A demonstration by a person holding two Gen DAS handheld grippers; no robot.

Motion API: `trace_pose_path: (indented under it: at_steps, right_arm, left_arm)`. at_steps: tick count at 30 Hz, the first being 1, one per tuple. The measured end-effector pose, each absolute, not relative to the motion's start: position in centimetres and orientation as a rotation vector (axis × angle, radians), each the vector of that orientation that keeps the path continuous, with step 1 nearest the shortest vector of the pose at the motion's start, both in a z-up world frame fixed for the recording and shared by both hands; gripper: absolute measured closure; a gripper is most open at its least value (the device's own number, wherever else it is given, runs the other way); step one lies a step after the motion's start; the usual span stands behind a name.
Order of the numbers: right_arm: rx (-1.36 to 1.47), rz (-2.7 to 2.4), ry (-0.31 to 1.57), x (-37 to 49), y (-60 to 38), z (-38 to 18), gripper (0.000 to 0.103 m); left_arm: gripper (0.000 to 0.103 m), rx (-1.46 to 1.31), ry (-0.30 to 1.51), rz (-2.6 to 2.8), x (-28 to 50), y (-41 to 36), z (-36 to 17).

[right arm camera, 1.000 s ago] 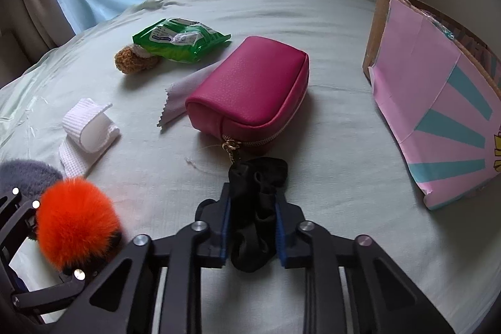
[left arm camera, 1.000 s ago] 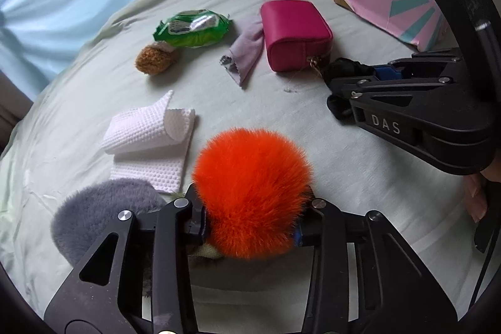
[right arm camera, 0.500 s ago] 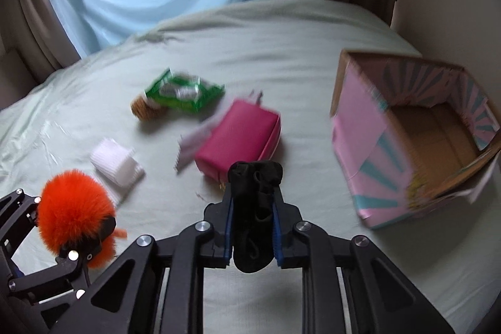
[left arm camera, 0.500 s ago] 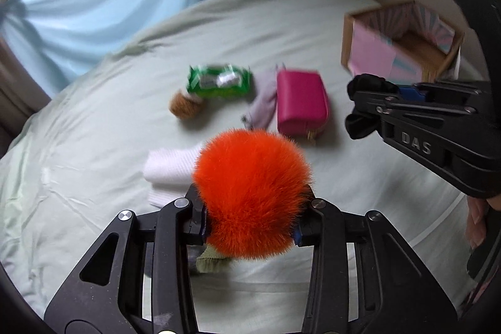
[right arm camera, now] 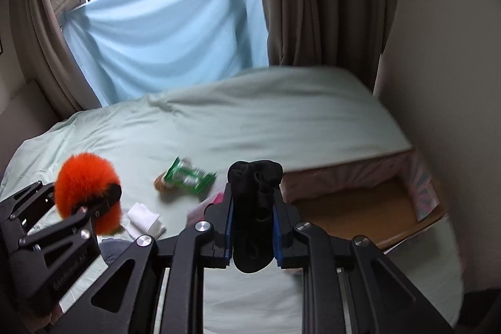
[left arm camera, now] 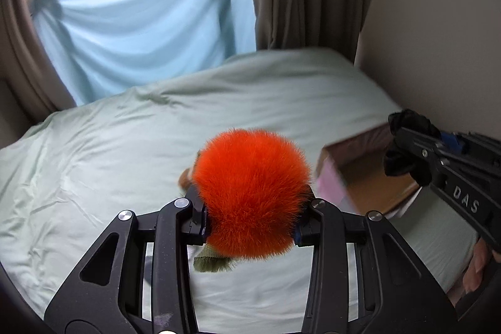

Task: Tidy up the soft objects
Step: 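Carry pompom and scrunchie over the cardboard box and open both tools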

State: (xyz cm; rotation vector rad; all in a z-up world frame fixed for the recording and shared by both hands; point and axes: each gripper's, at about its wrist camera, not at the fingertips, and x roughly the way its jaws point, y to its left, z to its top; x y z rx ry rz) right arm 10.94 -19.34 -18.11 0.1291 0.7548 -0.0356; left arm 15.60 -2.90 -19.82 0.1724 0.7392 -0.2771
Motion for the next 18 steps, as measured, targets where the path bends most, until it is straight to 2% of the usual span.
trace_pose_path:
  at_steps: [8, 18]
  right_arm:
    - [0.129, -0.039, 0.779, 11.8, -29.3, -15.8, 0.085]
    - [0.197, -0.124, 0.944, 15.5, -38.8, -20.5, 0.085]
  left_arm:
    - [0.070, 0.092, 0.752, -0.299, 16.9, -12.8, -17.5]
    - [0.070, 0.113, 0.910, -0.397, 19.9, -23.6, -22.6]
